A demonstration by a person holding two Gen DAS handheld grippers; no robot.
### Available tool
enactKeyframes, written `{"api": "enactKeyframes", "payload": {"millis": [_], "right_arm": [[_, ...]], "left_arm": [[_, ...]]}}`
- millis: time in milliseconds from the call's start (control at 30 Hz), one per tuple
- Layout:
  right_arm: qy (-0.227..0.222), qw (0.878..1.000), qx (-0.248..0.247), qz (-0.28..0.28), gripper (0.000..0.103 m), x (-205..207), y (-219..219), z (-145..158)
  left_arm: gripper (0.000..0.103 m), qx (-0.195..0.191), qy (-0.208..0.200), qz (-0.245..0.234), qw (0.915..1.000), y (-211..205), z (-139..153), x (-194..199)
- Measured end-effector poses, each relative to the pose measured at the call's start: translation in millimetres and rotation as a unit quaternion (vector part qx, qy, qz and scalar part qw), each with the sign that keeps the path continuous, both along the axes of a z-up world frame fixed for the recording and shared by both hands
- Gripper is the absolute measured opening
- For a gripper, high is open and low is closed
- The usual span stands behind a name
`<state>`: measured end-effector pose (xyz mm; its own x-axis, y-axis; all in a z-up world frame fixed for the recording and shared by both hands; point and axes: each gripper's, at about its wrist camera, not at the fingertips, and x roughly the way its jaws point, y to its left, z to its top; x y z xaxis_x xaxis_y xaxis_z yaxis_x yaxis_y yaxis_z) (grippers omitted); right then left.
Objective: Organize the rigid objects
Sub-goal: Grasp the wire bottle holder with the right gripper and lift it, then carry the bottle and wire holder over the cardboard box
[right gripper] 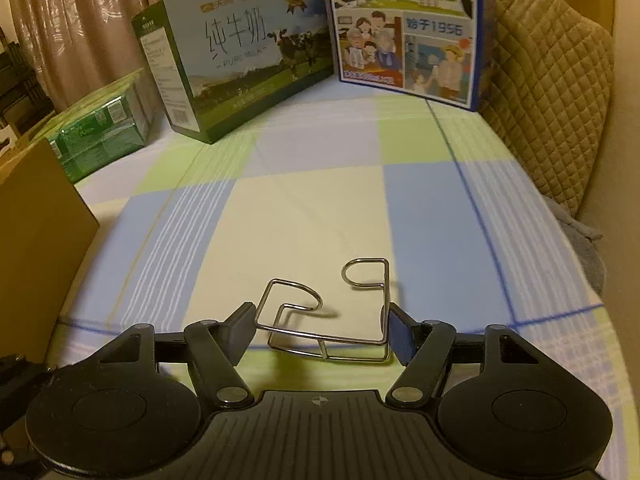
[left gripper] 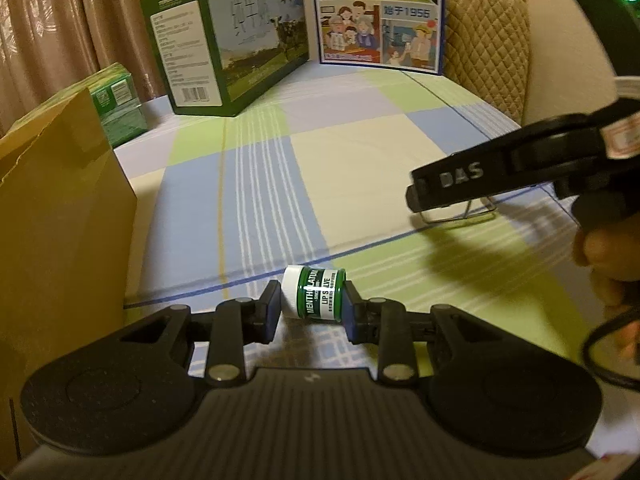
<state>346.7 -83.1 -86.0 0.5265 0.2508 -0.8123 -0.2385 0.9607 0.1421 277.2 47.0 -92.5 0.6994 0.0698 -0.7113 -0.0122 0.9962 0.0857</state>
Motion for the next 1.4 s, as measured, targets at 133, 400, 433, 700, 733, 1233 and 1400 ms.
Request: {"api": "enactKeyframes", "payload": {"millis": [133,400,433,700,733,1233,1400], "right_arm": [[-0.004,1.000,0.006,-0.002,0.065,-22.8,-16.5,14.8],[-0.020,1.000,0.003,-0.007,0.065,-89.9,-46.5,43.7],[-0.023,1.000,0.005,-0.010,0.065,-98.7,-50.6,47.7],[-0.061,0.998,0.013,-0.025,0.065,-146.9,-61.0,86.7],[-0.065,0.998,0.013,-0.024,0.065,-152.2,-59.6,91.7],[-0.094,0.995,0.039,0.017,0.065,-202.2,-16.1,162.3],[-0.090,0.994,0.053,0.041,0.065,-211.8,11.2,167.8]], "left_arm": [[0.026,-0.008,-0.002,-0.014,0.9999,-8.5,6.9,-13.2],[0.026,-0.020,-0.014,-0.040,0.9989,-23.0,25.5,-53.1],[0.026,-0.021,-0.017,-0.043,0.9987,-24.4,29.1,-58.2],[0.026,-0.022,-0.059,-0.064,0.9960,-37.7,73.5,-91.3],[0.026,-0.022,-0.065,-0.063,0.9957,-37.6,80.1,-95.3],[0.026,-0.027,-0.099,-0.044,0.9937,-10.2,154.3,-166.5],[0.026,-0.020,-0.099,-0.024,0.9946,17.5,164.4,-190.7]]}}
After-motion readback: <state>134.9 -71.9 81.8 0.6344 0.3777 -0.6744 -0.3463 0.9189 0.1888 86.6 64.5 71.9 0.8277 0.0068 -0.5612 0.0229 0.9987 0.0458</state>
